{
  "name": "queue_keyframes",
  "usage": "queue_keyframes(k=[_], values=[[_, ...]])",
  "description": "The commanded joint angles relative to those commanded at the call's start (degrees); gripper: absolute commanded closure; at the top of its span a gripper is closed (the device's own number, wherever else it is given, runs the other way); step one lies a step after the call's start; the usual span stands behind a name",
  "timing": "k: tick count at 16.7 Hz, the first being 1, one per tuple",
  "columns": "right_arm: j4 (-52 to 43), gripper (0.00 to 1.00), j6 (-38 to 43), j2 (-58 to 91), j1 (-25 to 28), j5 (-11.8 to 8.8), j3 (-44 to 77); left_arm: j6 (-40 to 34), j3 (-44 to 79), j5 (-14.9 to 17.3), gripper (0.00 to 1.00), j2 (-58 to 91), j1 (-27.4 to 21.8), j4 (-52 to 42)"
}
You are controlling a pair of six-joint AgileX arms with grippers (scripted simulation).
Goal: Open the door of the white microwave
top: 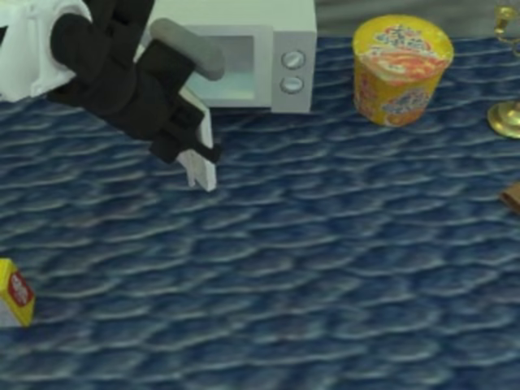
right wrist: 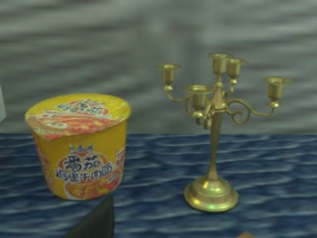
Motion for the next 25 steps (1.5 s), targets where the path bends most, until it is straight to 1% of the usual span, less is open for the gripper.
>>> queue_keyframes(k=[5,15,25], values=[[0.00,0.00,0.00,0.00,0.00,0.00,0.00,0.57,-0.28,0.64,1.00,0.03,0.21,-0.17],[0.00,0.00,0.00,0.00,0.00,0.00,0.00,10.69,-1.96,5.47,1.00,-1.91,4.26,-2.42],[0.00,0.00,0.00,0.00,0.00,0.00,0.00,10.84,-1.98,5.55,1.00,-1.96,4.32,-2.44]])
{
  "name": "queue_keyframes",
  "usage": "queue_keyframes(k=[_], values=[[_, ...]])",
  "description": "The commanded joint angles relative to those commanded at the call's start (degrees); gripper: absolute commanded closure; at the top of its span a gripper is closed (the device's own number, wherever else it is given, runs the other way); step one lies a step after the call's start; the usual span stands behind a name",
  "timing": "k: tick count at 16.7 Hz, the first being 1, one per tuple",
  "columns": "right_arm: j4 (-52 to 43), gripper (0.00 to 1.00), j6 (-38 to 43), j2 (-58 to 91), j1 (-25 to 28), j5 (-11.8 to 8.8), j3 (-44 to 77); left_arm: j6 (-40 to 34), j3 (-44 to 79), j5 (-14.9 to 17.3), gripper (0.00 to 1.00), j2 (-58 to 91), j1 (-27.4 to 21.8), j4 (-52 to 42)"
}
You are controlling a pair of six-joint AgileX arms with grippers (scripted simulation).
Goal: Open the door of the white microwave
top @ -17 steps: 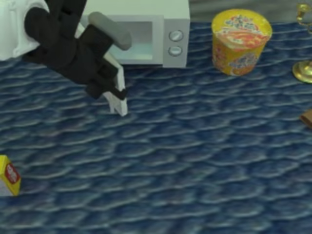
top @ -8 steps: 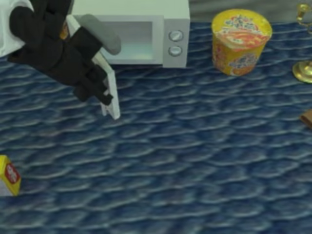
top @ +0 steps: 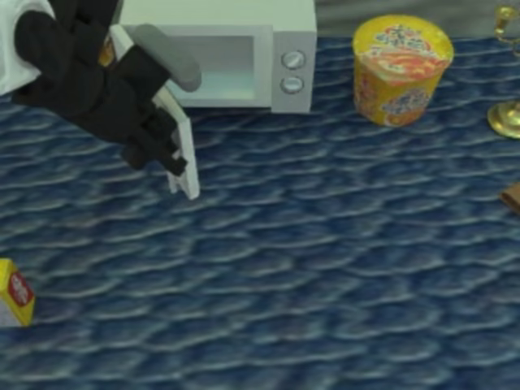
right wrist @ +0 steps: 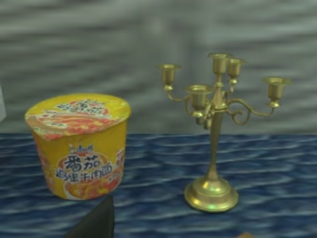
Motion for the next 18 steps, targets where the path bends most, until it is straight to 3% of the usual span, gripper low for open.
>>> queue_keyframes(k=[18], values=[[0.00,0.00,0.00,0.00,0.00,0.00,0.00,0.71,-0.12,0.51,1.00,0.19,0.24,-0.31]])
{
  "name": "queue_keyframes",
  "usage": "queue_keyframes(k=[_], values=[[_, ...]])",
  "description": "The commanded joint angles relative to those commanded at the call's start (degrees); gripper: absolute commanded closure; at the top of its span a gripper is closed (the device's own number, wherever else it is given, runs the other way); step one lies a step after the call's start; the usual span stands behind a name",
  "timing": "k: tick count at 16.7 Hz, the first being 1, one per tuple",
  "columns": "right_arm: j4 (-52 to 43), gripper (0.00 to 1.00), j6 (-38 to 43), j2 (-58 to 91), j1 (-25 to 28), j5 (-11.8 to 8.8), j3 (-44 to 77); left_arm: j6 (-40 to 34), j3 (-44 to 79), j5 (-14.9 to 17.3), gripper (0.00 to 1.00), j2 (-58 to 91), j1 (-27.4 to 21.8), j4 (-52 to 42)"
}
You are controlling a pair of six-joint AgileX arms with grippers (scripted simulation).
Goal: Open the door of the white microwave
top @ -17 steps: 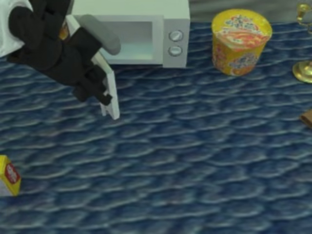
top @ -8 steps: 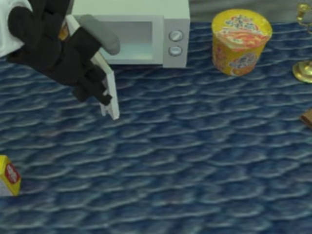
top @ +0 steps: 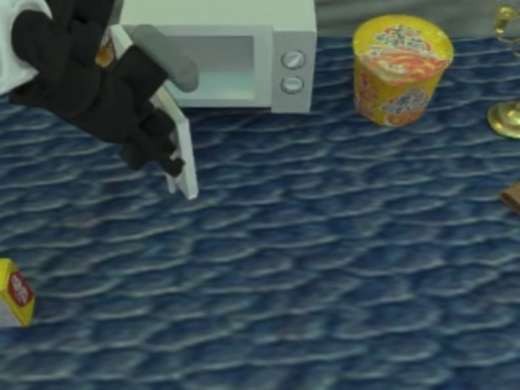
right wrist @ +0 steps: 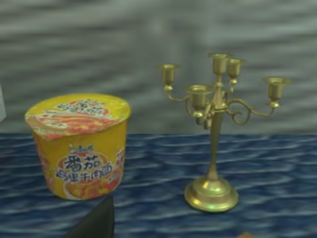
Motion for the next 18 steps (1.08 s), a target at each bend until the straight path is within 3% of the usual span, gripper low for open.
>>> queue_keyframes(k=[10,18], values=[[0.00,0.00,0.00,0.00,0.00,0.00,0.00,10.93,0.05,4.52,1.00,-0.51,4.39,-3.78],[0.00,0.00,0.00,0.00,0.00,0.00,0.00,11.56,0.08,4.82,1.00,-0.61,4.66,-3.96]])
